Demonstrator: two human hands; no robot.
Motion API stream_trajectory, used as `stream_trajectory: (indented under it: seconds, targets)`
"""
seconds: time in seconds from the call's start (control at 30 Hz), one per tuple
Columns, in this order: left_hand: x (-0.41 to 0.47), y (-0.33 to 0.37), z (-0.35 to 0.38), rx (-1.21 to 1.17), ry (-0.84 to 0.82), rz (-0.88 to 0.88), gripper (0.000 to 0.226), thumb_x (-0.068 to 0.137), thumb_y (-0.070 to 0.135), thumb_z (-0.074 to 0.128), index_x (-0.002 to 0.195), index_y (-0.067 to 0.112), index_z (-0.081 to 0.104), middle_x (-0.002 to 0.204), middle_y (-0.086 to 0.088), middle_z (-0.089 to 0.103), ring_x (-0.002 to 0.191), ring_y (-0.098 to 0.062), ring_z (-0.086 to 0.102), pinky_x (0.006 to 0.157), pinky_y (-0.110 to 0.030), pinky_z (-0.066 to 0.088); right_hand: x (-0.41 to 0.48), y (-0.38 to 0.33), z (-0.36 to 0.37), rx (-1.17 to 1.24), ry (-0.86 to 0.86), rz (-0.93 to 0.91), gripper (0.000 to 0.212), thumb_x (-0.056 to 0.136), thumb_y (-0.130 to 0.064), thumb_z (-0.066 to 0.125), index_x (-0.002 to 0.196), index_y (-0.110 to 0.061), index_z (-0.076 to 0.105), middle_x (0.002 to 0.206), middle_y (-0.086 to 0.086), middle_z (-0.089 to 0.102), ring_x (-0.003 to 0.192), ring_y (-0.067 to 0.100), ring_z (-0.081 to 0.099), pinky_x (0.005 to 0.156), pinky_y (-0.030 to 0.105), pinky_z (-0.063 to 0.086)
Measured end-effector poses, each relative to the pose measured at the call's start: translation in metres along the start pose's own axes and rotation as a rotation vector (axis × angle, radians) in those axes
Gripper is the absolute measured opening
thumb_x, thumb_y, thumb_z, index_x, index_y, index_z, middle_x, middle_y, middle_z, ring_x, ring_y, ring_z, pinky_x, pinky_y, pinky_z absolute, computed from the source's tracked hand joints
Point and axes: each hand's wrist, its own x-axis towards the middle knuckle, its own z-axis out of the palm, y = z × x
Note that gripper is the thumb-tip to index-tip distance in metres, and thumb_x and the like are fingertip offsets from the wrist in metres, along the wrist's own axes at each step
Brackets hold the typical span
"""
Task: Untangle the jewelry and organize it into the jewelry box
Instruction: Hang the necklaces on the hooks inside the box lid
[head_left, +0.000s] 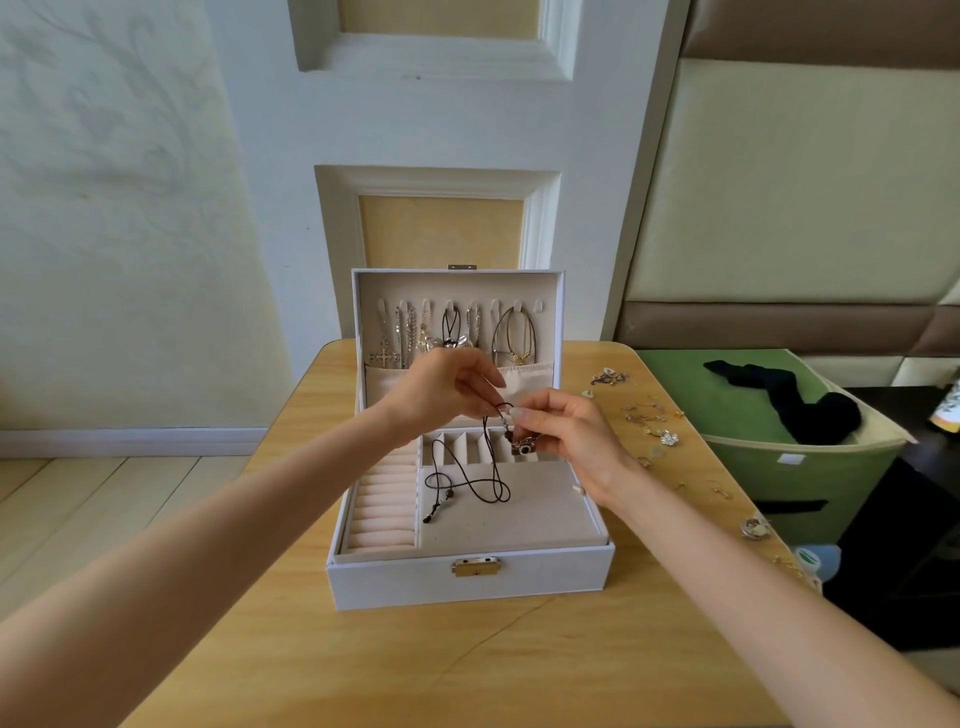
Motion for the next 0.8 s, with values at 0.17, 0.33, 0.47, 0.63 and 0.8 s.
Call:
stream_trajectory:
  seconds: [0.17,0.33,0.47,0.63,0.8]
  targets:
    - [0.0007,0.0002,0.0001,-0.038,0.014,-0.030,0.018,0.081,-0.011,0.062,0.091,0.003,0.062,0.086,-0.016,0.068,0.077,-0.025,0.069,0.074,-0.032,0.059,0.0012,0.0000,0.0027,-0.056,0.024,0.000,0.008,0.081,-0.002,0.067,0.083,-0.010,0.067,0.072,0.003,0.067,0.068,0.010,0.064,0.064,0.019,0.050]
    - [-0.0006,0.0015,-0.0018,-0.161,-0.014,-0.046,0.023,0.083,-0.017,0.056,0.102,-0.007,0.060,0.096,-0.021,0.068,0.083,-0.022,0.068,0.078,-0.026,0.057,0.0024,0.0004,0.0033,-0.051,0.072,0.000,0.005,0.083,-0.003,0.065,0.087,-0.007,0.067,0.071,0.005,0.065,0.069,0.013,0.061,0.066,0.023,0.050]
    - [-0.0008,0.0022,-0.0019,-0.099,0.012,-0.022,0.026,0.079,-0.021,0.056,0.099,-0.005,0.061,0.090,-0.016,0.069,0.076,-0.013,0.069,0.071,-0.019,0.055,0.0022,0.0020,0.0011,-0.044,0.095,-0.010,0.005,0.086,-0.006,0.063,0.089,-0.007,0.067,0.067,0.002,0.063,0.069,0.014,0.061,0.068,0.025,0.050]
    - [-0.0008,-0.0016,-0.0004,-0.074,0.090,-0.003,0.023,0.077,-0.019,0.061,0.091,-0.001,0.063,0.085,-0.015,0.070,0.072,-0.009,0.069,0.070,-0.019,0.056,0.0017,0.0017,0.0001,-0.024,0.089,-0.026,0.008,0.084,-0.004,0.062,0.090,-0.005,0.068,0.067,0.001,0.064,0.071,0.014,0.062,0.069,0.026,0.048]
    - [-0.0019,-0.0013,0.0018,-0.099,0.101,-0.030,0.016,0.078,-0.012,0.065,0.088,0.000,0.065,0.079,-0.013,0.068,0.071,-0.017,0.067,0.072,-0.028,0.058,0.0023,0.0011,0.0018,-0.062,0.078,-0.026,0.010,0.082,0.001,0.062,0.080,-0.008,0.066,0.073,0.005,0.065,0.073,0.017,0.063,0.065,0.023,0.050]
